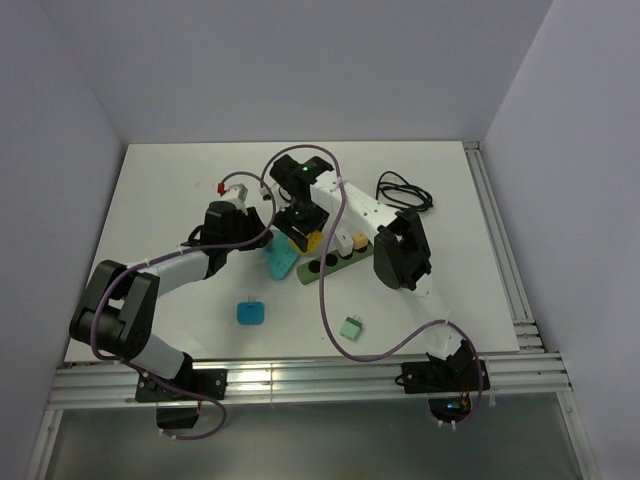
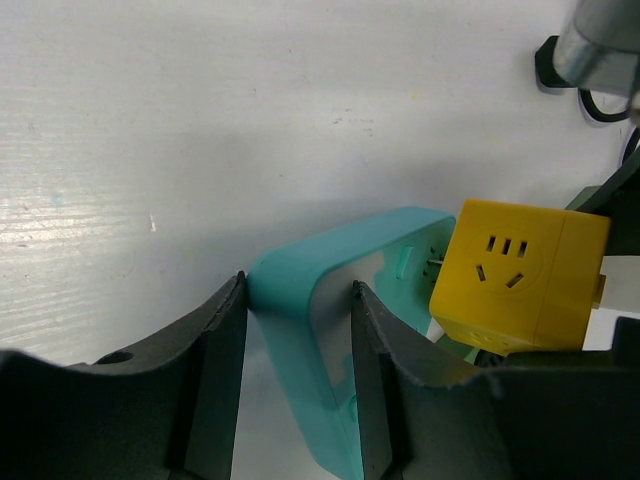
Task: Insert the plug
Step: Insert the plug into the socket.
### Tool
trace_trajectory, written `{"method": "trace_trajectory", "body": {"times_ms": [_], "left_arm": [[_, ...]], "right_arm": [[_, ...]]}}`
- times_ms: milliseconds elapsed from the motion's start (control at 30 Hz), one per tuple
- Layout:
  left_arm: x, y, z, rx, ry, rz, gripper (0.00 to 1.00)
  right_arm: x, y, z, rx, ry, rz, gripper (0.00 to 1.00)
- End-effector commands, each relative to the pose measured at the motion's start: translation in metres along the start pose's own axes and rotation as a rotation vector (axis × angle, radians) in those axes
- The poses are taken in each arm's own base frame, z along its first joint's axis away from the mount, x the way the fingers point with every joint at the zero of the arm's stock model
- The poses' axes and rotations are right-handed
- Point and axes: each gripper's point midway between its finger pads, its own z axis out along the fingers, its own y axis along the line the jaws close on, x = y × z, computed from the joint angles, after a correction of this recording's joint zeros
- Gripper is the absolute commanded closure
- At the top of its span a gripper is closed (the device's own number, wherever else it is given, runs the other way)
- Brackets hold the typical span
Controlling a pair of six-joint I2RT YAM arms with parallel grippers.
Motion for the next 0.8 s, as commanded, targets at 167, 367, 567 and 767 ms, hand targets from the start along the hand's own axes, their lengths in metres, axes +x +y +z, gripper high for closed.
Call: {"method": "trace_trajectory", "body": {"times_ms": [167,367,567,767], "left_arm": [[0.053,-0.018,-0.007,0.052,0.169,0.085,0.76],[0.054,-0.026,-0.008,0.071,0.166,0.109,0.77],[0.061,-0.03,-0.007,0.063,0.182,0.134,0.77],[0.066,-0.029,-0.003,0.051,0.202,0.14,0.77]], "right_arm": [[-0.063,-0.002,0.037,0.005,-0.205,0.052,1.0],[-0.065,0.0,0.041,-0.012,-0.198,0.052,1.0],[-0.062,0.004,0.056,-0.041,-0.166,0.052,1.0],[-0.062,0.003,0.064,-0.035,-0.165,0.054,1.0]]}}
